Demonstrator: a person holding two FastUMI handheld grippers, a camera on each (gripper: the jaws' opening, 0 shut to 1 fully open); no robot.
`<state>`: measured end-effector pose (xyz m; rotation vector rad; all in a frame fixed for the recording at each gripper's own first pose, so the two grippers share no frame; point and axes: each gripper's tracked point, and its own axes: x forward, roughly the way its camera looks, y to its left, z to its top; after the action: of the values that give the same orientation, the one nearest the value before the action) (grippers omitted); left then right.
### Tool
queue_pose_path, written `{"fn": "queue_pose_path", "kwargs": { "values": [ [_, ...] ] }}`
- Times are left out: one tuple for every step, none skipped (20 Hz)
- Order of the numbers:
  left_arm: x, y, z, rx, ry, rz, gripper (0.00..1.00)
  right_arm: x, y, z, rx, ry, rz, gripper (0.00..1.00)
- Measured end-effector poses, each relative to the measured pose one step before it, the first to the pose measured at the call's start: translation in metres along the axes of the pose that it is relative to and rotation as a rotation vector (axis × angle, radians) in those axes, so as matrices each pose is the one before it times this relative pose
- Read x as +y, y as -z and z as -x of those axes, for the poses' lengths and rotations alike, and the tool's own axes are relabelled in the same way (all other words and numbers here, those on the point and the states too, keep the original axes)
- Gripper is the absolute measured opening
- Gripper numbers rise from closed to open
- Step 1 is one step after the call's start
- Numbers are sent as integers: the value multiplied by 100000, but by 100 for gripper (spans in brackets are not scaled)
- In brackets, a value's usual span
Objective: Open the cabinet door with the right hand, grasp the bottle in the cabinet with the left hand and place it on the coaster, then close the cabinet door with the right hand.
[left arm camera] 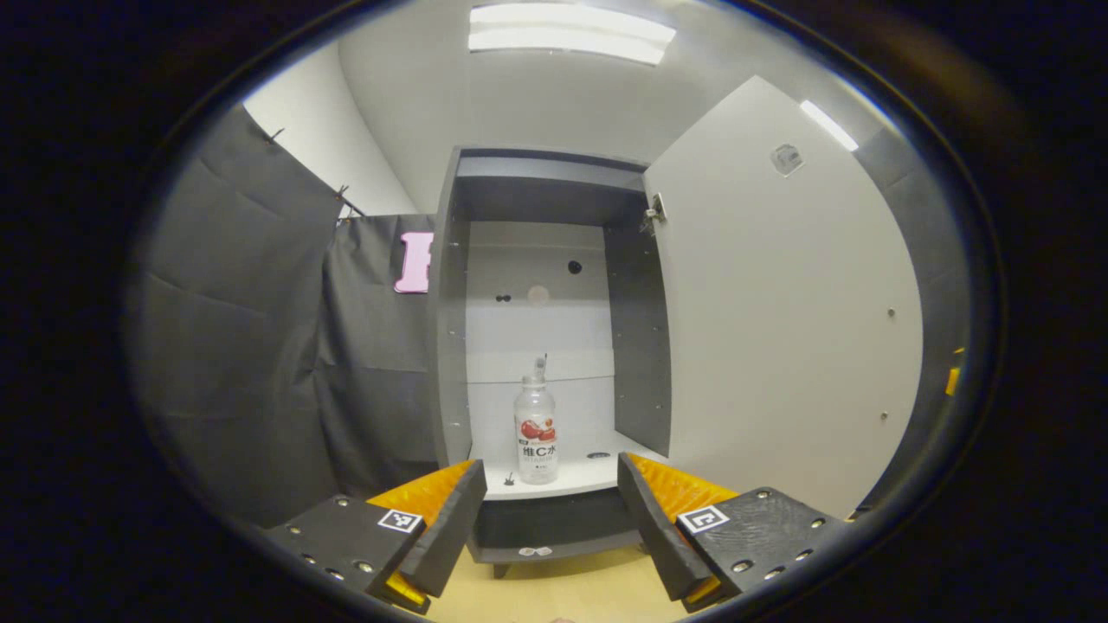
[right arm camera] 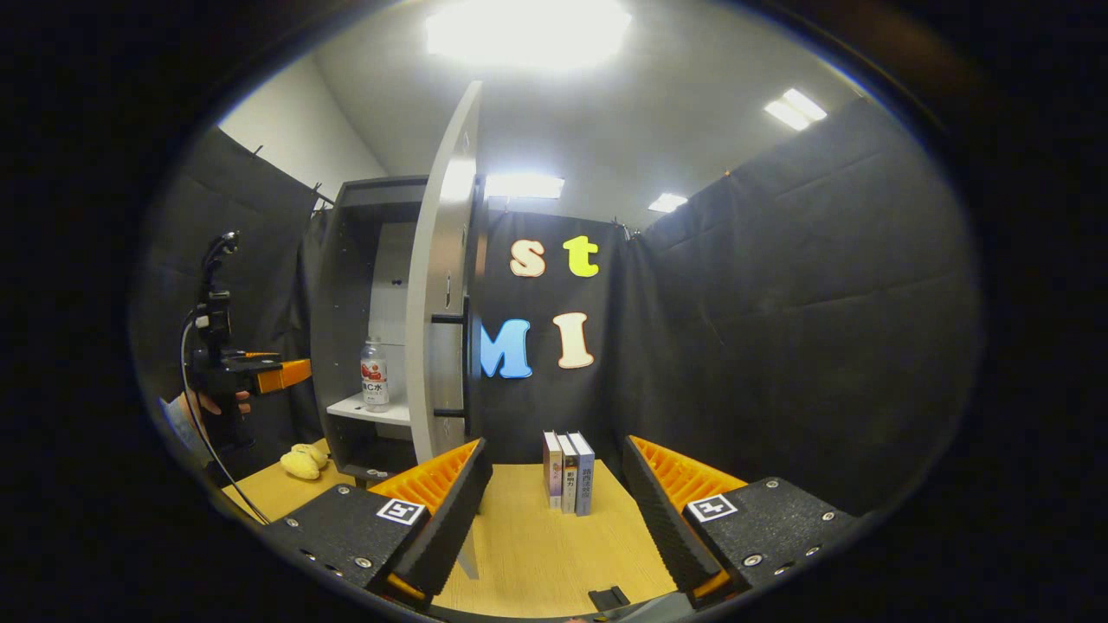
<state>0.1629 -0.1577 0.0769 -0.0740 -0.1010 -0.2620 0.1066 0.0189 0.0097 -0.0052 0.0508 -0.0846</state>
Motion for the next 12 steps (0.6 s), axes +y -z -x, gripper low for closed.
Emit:
{"fn": "queue_pose_path", "kwargs": {
  "values": [
    [84,-88,-934,-82,-456,-329,89,-193,358,-6,851,746,-417,94],
    [104,134,-876,193,-220,-425,89,-179,338,81,981,721,-315,94],
    [81,203,-919,336,-298,-429,88,-153,191,-51,611,787,-185,94],
    [211,307,-728,470,-271,-295,91,-266,174,154,422,915,65,94],
    [-46,226,-734,356,-191,90,89,-152,197,38,635,841,321,94],
    [20,448,-1113,928,180,357,89,-265,248,209,706,963,446,92],
    [-62,434,-1199,498,620,394,91,-231,407,154,841,1102,514,94],
    [106,548,-1378,101,119,524,89,-238,133,178,638,860,372,94],
    [200,333,-976,219,-362,282,89,-99,104,282,504,614,153,94],
    [226,338,-1110,-46,-393,264,89,-154,81,282,397,499,-33,94],
    [198,104,-784,-72,-374,205,89,-145,187,-49,307,559,-85,94],
    [5,24,-964,-590,134,228,89,-81,49,22,246,555,-27,94]
  ]
}}
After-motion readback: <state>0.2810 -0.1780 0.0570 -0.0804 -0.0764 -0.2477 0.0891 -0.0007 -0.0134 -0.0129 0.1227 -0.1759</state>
